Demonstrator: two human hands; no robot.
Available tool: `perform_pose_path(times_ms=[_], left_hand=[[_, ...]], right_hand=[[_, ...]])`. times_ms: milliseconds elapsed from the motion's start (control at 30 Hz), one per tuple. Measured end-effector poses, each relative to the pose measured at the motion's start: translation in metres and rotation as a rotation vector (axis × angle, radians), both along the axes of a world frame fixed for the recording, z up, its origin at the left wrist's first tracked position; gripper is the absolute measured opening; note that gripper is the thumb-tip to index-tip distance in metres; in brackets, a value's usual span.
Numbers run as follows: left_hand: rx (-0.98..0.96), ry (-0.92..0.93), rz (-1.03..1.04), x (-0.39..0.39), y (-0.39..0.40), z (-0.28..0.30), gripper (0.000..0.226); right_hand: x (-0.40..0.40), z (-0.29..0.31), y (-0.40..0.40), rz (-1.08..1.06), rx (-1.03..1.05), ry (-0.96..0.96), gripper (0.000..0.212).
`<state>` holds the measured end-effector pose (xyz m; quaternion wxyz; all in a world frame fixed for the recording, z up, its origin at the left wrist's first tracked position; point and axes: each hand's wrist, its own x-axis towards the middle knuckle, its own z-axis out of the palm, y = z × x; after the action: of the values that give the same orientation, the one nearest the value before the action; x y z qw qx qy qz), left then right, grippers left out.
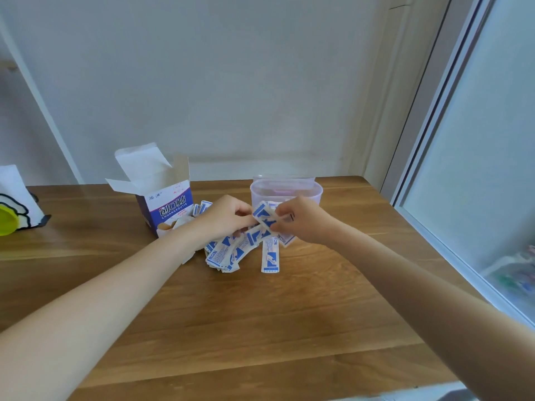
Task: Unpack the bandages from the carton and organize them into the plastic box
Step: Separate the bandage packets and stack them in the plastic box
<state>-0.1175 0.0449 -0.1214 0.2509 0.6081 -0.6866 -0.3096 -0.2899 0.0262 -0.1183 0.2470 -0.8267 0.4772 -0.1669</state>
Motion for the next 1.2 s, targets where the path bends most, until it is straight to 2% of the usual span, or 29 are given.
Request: perform_pose_path(times_ms=[133, 200, 300, 367, 433, 500, 600, 700, 833, 933, 1067, 1133, 1200], left_hand=[[-0.024, -0.196, -0.004, -0.015, 0.004, -0.006, 0.024], [0.001, -0.324, -0.01, -0.024, 0.011, -0.011, 0.028], [0.028, -0.57, -0.145, -0.04, 0.022, -0.023, 0.044], [0.018, -0.657, -0.19, -0.047, 0.026, -0.029, 0.05], [-0.021, -0.65, -0.216, -0.047, 0.026, -0.03, 0.045], [-0.023, -0.545, -0.209, -0.045, 0.025, -0.03, 0.043], [0.005, -0.316, -0.093, -0.038, 0.024, -0.029, 0.041], [-0.047, -0.238, 0.01, -0.031, 0.02, -0.025, 0.032], [-0.123, -0.245, -0.033, -0.033, 0.015, -0.018, 0.022], [-0.162, -0.198, -0.081, -0.039, 0.016, -0.013, 0.026], [-0.167, -0.103, 0.036, -0.029, 0.014, -0.012, 0.026], [-0.098, -0.167, 0.01, -0.023, 0.015, -0.013, 0.033], [-0.045, -0.316, -0.074, -0.023, 0.019, -0.014, 0.028]], right_hand=[[-0.018, -0.003, -0.005, -0.002, -0.233, 0.163, 0.021], [-0.03, -0.007, -0.008, 0.016, -0.254, 0.256, 0.028], [-0.04, -0.022, -0.007, 0.075, -0.238, 0.458, 0.023], [-0.042, -0.029, -0.006, 0.086, -0.221, 0.525, 0.023], [-0.044, -0.031, -0.006, 0.08, -0.209, 0.533, 0.023], [-0.045, -0.029, -0.007, 0.062, -0.174, 0.503, 0.021], [-0.047, -0.021, -0.008, 0.031, -0.11, 0.414, 0.016], [-0.049, -0.012, -0.006, 0.044, -0.082, 0.301, 0.019], [-0.036, -0.007, 0.001, 0.136, -0.129, 0.256, 0.02], [-0.02, -0.015, 0.007, 0.156, -0.131, 0.281, 0.019], [-0.019, -0.026, 0.007, 0.073, -0.214, 0.296, 0.017], [-0.019, -0.031, 0.007, 0.084, -0.219, 0.295, 0.027], [-0.02, -0.033, 0.008, 0.113, -0.211, 0.297, 0.035]])
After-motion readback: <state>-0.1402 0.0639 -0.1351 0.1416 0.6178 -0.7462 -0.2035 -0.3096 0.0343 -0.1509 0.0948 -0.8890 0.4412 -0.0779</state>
